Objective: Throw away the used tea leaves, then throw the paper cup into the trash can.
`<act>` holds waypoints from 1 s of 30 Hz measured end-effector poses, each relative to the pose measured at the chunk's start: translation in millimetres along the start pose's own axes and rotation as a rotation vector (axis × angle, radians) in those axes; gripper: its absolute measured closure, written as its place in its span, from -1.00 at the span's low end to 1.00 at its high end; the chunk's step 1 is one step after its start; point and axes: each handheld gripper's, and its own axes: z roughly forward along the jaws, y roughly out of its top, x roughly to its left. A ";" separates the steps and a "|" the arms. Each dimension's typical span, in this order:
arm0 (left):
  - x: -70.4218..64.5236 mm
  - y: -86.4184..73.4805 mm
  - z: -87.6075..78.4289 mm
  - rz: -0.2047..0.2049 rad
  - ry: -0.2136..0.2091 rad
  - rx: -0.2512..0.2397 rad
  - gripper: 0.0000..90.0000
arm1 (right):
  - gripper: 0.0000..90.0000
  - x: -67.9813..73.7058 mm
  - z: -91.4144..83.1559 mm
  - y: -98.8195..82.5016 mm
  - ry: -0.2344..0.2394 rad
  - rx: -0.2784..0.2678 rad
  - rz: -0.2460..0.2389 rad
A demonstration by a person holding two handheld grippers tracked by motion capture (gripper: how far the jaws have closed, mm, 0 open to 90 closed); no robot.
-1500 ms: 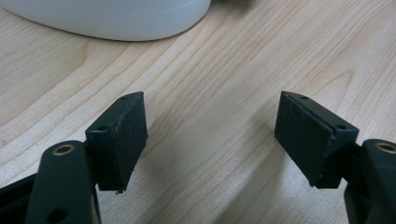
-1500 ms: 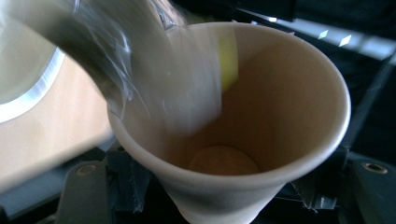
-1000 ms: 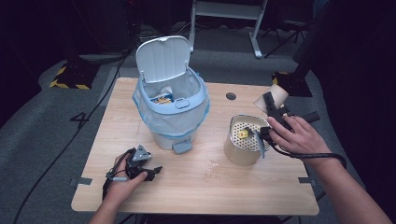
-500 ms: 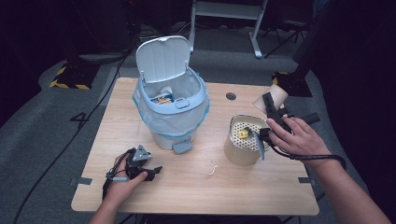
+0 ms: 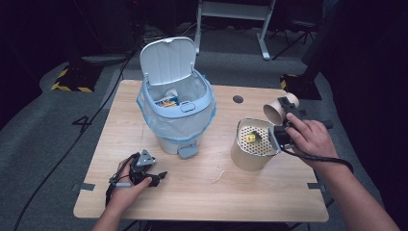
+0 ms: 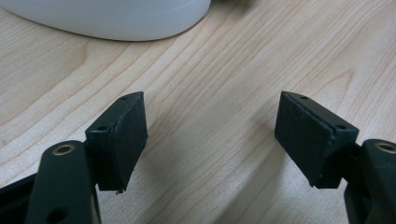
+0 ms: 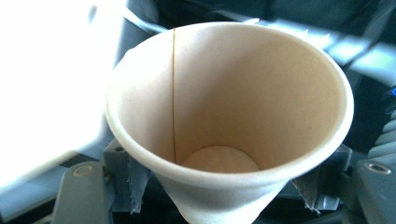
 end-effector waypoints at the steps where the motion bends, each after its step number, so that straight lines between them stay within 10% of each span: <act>1: 0.0 0.0 0.0 0.000 0.000 0.000 -0.43 | -0.32 0.0 0.0 0.0 0.000 0.000 0.000; 2: 0.0 0.0 0.0 0.000 0.000 0.000 -0.43 | -0.32 -2.0 5.3 -8.6 0.118 -0.013 0.199; 5: 0.1 0.0 0.1 -0.001 -0.001 -0.001 -0.43 | -0.32 -2.5 13.3 -25.6 0.305 -0.058 0.592; 6: 0.2 0.0 0.1 -0.002 -0.001 -0.001 -0.43 | -0.32 -2.2 15.7 -31.8 0.359 -0.079 0.707; 7: 0.2 0.0 0.1 -0.002 -0.001 -0.001 -0.43 | -0.32 -2.2 15.7 -31.8 0.359 -0.079 0.707; 9: 0.8 0.5 0.4 0.002 -0.001 -0.001 -0.43 | -0.33 -0.2 21.7 -50.7 0.484 -0.171 1.020; 10: 0.8 0.5 0.4 0.002 -0.001 -0.001 -0.44 | -0.33 -0.2 21.7 -50.7 0.484 -0.171 1.020; 11: 0.9 0.8 0.7 0.002 -0.001 -0.001 -0.44 | -0.33 1.9 24.2 -61.8 0.527 -0.254 1.162; 12: 0.9 0.8 0.7 0.002 -0.001 -0.001 -0.44 | -0.33 1.9 24.2 -61.8 0.527 -0.254 1.162; 14: 0.9 0.9 0.9 0.003 -0.002 -0.001 -0.44 | -0.33 4.9 26.7 -74.3 0.590 -0.343 1.310; 23: 1.1 1.7 1.7 0.003 -0.004 -0.001 -0.44 | -0.33 3.1 24.3 -84.2 0.693 -0.427 1.375; 30: 1.2 2.0 1.9 0.004 -0.005 -0.001 -0.44 | -0.33 -5.8 23.0 -79.4 0.682 -0.413 1.313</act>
